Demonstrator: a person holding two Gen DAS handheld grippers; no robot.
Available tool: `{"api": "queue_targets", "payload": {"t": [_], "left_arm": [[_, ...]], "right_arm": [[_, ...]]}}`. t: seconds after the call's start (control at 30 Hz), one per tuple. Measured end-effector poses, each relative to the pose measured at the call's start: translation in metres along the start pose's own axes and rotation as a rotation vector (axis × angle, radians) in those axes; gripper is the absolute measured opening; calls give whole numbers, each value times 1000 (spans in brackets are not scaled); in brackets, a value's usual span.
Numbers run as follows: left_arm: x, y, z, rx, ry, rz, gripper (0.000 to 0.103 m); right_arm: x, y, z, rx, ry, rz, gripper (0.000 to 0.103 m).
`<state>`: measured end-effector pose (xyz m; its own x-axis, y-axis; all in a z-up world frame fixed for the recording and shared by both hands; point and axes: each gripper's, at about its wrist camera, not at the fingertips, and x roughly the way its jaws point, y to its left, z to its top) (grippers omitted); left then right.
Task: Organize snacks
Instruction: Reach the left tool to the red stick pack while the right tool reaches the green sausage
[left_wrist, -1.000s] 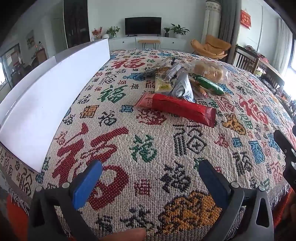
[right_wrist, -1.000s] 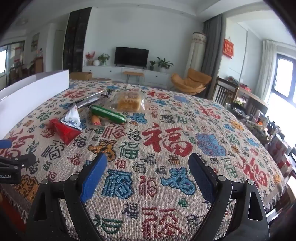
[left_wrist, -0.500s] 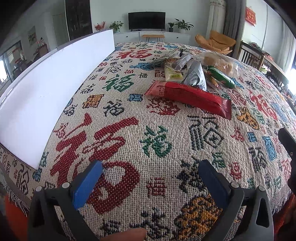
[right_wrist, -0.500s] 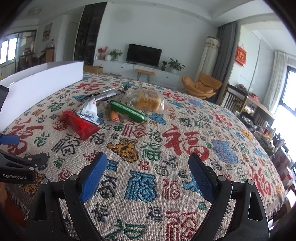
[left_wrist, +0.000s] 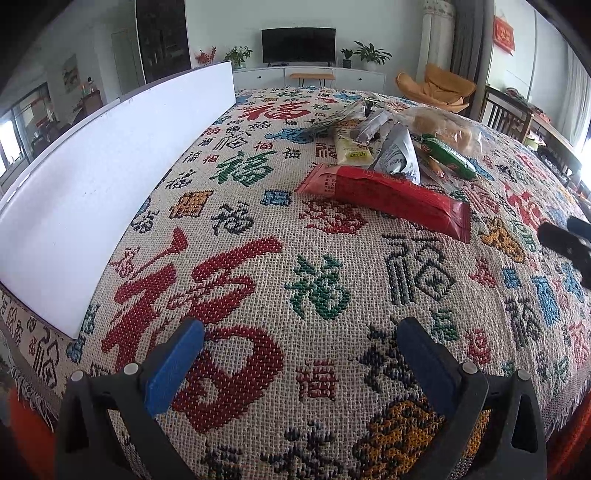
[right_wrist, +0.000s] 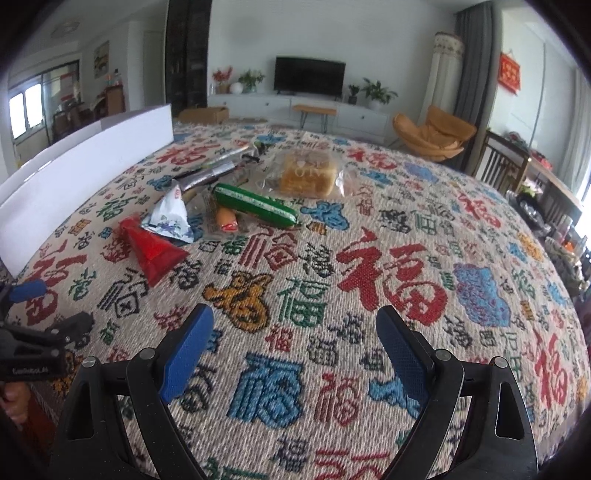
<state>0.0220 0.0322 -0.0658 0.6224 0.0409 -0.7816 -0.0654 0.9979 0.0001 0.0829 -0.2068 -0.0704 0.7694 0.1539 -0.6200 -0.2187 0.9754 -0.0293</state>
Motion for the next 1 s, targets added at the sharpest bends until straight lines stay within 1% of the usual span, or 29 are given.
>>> {"api": "queue_targets", "payload": {"t": [0.07,0.13,0.17,0.2,0.23,0.27,0.3,0.33,0.37,0.47,0.5,0.53,0.57,0.6,0.63,0.67,0.77,0.83,0.9,0.93,1.0], "left_arm": [[0,0,0,-4,-2,1,103],[0,0,0,0,-6,-3,103],[0,0,0,6,-10,-7,103],[0,1,0,14,-12,-13,103],[1,2,0,22,-15,-22,103],[1,2,1,30,-18,-31,103],[2,3,2,38,-19,-38,103],[2,4,2,42,-19,-44,103],[2,4,3,45,-18,-47,103],[4,5,4,45,-20,-49,103],[4,5,4,46,-20,-49,103],[5,5,4,46,-19,-50,103],[5,6,4,47,-18,-52,103],[4,6,4,49,-18,-53,103],[5,6,4,50,-18,-55,103],[5,6,5,51,-15,-56,103],[5,8,7,52,9,-74,103],[5,13,11,28,25,-104,103],[5,21,17,-34,45,-149,103],[6,25,22,-68,58,-175,103],[10,34,33,-155,83,-251,103]], "right_arm": [[26,-13,22,7,69,35,92],[55,-22,42,-14,136,59,92],[72,-25,51,-35,184,82,92],[88,-26,61,-46,235,125,92],[103,-27,69,-39,290,186,91],[116,-25,77,-36,340,228,89],[123,-21,84,-45,354,249,89],[127,-13,92,-69,347,257,89],[132,-6,96,-107,363,256,89],[140,26,106,-264,402,247,89],[137,37,108,-306,394,245,88],[144,37,110,-344,418,235,86],[143,41,112,-351,421,254,68],[144,43,115,-351,437,260,35],[145,43,117,-352,449,243,28],[140,42,118,-337,450,261,24],[138,41,117,-309,474,286,24],[131,40,112,-251,516,338,24],[122,38,103,-174,573,390,25],[117,36,98,-139,589,397,25],[109,32,88,-84,603,402,29]]}}
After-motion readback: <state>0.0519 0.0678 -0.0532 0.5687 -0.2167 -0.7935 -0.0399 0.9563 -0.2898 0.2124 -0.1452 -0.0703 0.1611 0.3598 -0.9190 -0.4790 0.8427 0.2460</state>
